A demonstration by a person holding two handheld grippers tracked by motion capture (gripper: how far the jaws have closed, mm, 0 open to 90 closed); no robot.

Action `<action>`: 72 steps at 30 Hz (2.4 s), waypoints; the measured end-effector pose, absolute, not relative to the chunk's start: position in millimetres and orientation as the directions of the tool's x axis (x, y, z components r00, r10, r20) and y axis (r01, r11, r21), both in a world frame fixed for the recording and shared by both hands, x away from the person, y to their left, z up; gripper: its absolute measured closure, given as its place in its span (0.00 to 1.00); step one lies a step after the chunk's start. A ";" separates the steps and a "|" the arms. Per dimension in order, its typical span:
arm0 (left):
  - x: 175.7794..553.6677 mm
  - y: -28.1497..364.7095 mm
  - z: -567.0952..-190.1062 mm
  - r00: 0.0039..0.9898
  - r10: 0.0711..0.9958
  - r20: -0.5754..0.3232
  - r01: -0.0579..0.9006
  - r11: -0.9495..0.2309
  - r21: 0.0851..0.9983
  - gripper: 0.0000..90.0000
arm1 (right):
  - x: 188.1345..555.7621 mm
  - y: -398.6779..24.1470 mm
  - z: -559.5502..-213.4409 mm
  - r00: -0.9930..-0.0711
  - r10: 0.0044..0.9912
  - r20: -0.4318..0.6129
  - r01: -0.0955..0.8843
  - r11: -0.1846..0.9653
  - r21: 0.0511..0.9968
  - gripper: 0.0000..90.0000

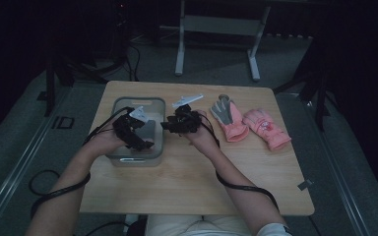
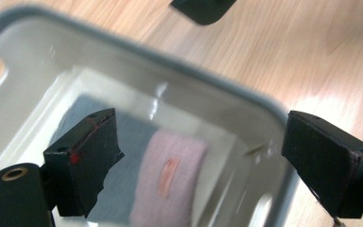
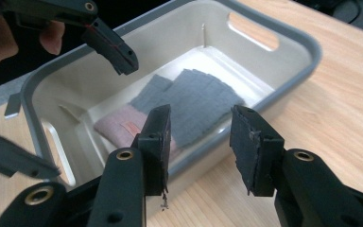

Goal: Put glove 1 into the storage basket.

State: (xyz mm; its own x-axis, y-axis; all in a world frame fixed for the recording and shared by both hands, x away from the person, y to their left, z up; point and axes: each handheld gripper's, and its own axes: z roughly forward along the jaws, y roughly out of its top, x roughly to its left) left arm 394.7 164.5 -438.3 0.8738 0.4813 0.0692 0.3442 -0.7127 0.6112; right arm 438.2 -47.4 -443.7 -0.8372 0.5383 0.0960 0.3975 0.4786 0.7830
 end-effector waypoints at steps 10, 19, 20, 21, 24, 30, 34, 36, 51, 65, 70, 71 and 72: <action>384.4 132.9 -433.3 0.887 0.459 0.035 0.331 -0.689 0.645 0.02 | 428.6 -85.8 -443.5 -0.830 0.553 0.081 0.392 0.473 0.789 0.66; 376.4 103.3 -437.1 0.908 0.418 0.009 0.319 -0.706 0.633 0.02 | 424.4 -118.6 -441.5 -0.818 0.572 0.058 0.389 0.476 0.789 0.65; 375.6 101.0 -437.6 0.907 0.422 0.012 0.320 -0.707 0.631 0.02 | 424.4 -123.2 -440.8 -0.813 0.579 0.060 0.395 0.474 0.786 0.65; 374.1 98.3 -438.3 0.905 0.425 0.020 0.317 -0.703 0.637 0.02 | 424.4 -126.0 -440.2 -0.812 0.581 0.057 0.396 0.476 0.785 0.65; 370.0 90.9 -439.8 0.909 0.417 0.002 0.317 -0.694 0.647 0.02 | 422.5 -137.0 -437.6 -0.806 0.590 0.048 0.393 0.473 0.789 0.64; 358.3 73.3 -441.3 0.918 0.396 -0.013 0.307 -0.691 0.654 0.02 | 418.1 -157.3 -439.2 -0.803 0.596 0.032 0.380 0.469 0.797 0.62; 350.1 61.5 -440.6 0.924 0.382 0.006 0.284 -0.697 0.659 0.02 | 416.7 -170.2 -443.5 -0.795 0.606 0.029 0.380 0.460 0.802 0.62; 347.3 57.6 -442.0 0.920 0.393 0.003 0.292 -0.688 0.664 0.02 | 416.4 -177.3 -446.7 -0.791 0.612 0.024 0.382 0.462 0.800 0.62; 321.2 55.3 -460.9 0.906 0.422 0.019 0.287 -0.648 0.705 0.02 | 412.6 -207.7 -458.1 -0.768 0.640 0.011 0.390 0.454 0.801 0.62; 287.1 42.3 -504.3 0.928 0.369 0.040 0.241 -0.681 0.691 0.02 | 410.0 -226.8 -467.8 -0.735 0.679 0.001 0.385 0.416 0.824 0.63; 282.0 42.9 -519.2 0.921 0.387 0.046 0.246 -0.669 0.702 0.02 | 415.8 -235.5 -470.8 -0.711 0.703 -0.004 0.394 0.403 0.826 0.63; 281.0 42.9 -522.3 0.920 0.389 0.045 0.246 -0.664 0.706 0.02 | 417.9 -237.3 -471.9 -0.706 0.708 -0.006 0.397 0.402 0.825 0.63; 279.6 42.9 -526.1 0.923 0.379 0.061 0.231 -0.677 0.699 0.02 | 420.1 -239.0 -472.9 -0.701 0.713 -0.007 0.404 0.405 0.821 0.64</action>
